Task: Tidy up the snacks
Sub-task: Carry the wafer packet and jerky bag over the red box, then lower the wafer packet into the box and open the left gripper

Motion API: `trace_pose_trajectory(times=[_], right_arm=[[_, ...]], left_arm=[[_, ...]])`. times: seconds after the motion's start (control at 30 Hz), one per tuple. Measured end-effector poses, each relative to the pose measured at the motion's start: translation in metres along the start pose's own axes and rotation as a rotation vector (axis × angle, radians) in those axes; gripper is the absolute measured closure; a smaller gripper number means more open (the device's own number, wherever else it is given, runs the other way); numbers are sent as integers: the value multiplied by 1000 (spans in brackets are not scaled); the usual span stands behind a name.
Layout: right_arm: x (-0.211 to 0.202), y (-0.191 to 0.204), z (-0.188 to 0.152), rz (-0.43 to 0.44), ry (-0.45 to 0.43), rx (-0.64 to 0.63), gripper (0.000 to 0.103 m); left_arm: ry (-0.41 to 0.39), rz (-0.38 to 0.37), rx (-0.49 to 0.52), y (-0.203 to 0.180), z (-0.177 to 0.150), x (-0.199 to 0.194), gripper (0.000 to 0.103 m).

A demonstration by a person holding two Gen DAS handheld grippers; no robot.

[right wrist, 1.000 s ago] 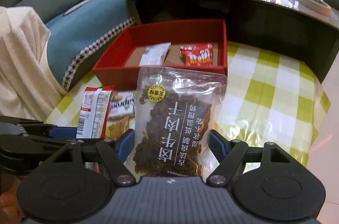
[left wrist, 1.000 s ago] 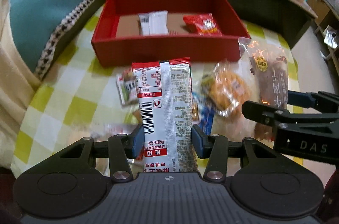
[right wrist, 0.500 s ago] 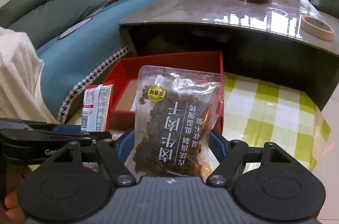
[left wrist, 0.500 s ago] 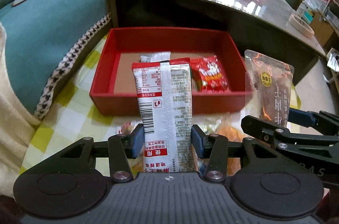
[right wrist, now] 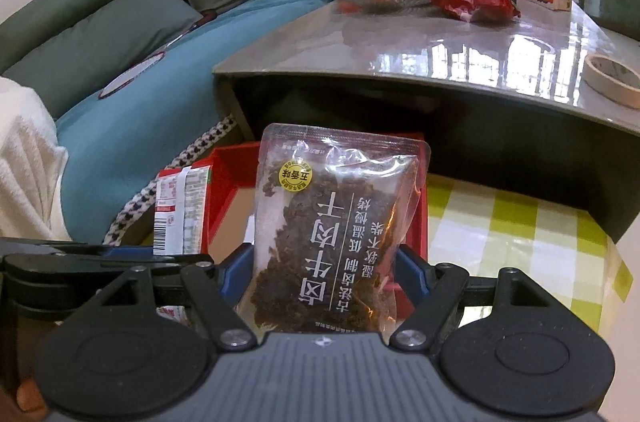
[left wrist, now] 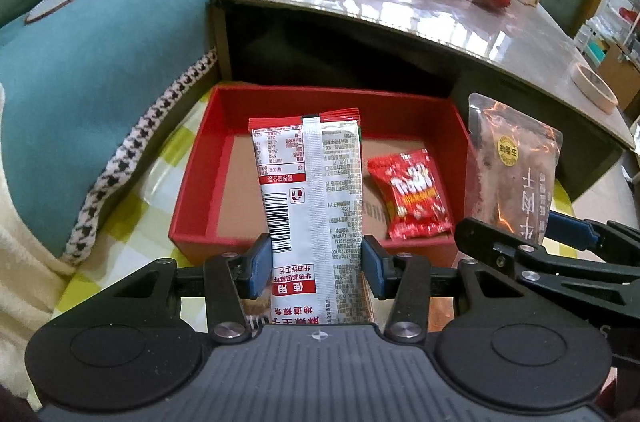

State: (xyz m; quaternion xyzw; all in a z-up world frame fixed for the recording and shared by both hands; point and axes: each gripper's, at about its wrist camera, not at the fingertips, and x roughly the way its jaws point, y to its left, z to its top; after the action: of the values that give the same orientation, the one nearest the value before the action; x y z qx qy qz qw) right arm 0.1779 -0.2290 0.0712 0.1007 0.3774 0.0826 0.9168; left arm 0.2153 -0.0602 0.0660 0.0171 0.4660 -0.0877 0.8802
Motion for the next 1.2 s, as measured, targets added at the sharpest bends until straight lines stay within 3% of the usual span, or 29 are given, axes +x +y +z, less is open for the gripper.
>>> trace_pose_trajectory(times=[0.57,1.2], right_arm=[[41,-9,27,-24,7,18,23],[66,-11,29,-50,49,24,23]], left_arm=[[-5,46,-25,2,34,37,48],[19,92,-17,-3,38,61,48]])
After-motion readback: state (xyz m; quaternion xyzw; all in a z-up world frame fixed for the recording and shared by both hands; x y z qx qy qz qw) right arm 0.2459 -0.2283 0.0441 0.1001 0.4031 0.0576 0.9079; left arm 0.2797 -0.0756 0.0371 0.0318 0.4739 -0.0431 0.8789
